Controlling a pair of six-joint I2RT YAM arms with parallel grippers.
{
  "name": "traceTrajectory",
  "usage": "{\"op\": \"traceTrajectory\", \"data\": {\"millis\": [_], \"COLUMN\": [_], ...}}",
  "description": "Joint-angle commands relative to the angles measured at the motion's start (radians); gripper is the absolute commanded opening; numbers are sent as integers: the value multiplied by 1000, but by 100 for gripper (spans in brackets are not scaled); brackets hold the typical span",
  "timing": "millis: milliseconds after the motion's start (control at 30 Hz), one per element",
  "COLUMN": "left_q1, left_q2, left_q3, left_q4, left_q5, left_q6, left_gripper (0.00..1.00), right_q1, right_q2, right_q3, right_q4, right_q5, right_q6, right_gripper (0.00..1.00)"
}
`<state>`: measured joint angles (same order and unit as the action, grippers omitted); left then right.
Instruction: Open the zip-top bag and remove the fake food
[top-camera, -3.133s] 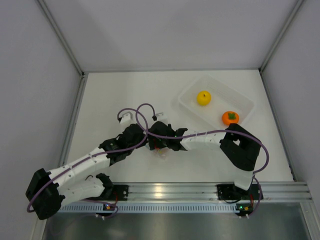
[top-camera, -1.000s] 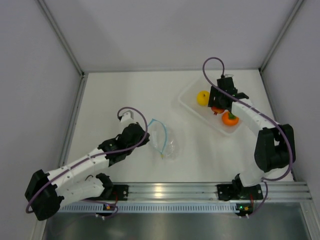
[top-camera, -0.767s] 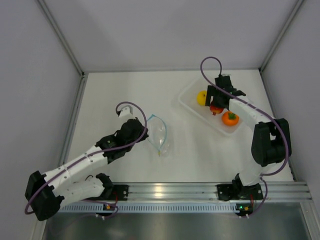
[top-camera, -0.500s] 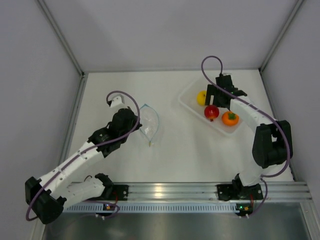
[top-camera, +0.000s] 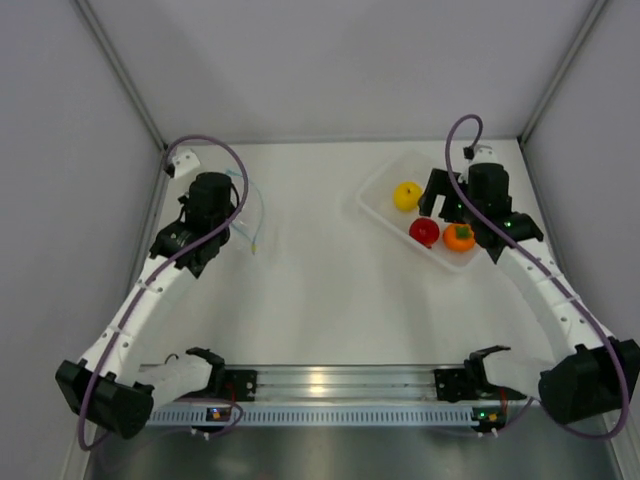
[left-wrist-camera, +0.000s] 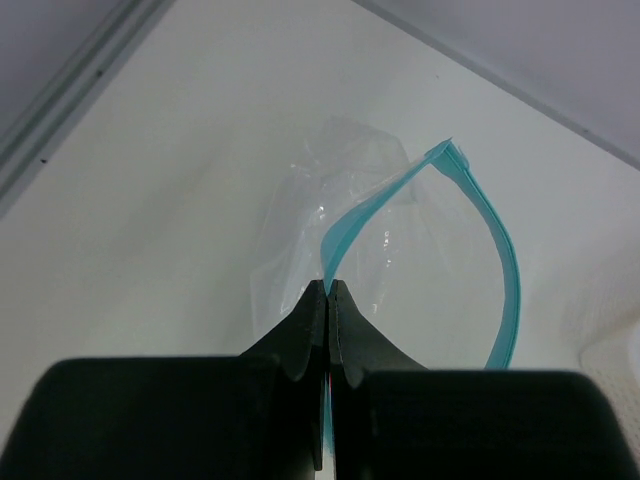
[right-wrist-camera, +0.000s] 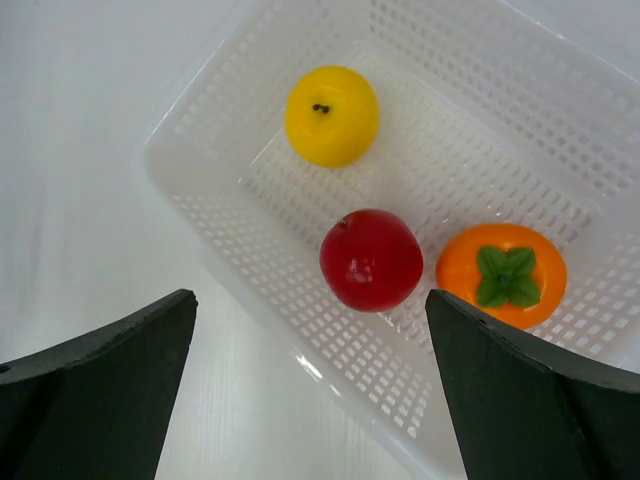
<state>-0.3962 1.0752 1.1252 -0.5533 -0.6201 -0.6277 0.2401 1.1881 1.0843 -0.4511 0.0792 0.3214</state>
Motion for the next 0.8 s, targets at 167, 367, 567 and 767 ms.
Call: {"op": "traceTrajectory", "data": {"millis": [167,367,567,767], "left_q1": [65,66,66,57], "left_q2": [286,515,762,968], "left_q3": [258,401,525,682], "left_q4": [-16,-16,-17,-66], "left_q5": [-199,-251,-176,-83], "left_q6": [248,355,456,448], "left_gripper": [0,0,0,1], "right_q1": [2,2,2,2], "right_q2": [-287,-442,-591,-607], "right_q3": [-112,-54,-14,11], "right_q4": [40,-112,-192,-244], "right_q5": [-200,-148,-137,-90], "right_q6": [59,15,2,-30], "right_gripper": [99,99,99,99]}}
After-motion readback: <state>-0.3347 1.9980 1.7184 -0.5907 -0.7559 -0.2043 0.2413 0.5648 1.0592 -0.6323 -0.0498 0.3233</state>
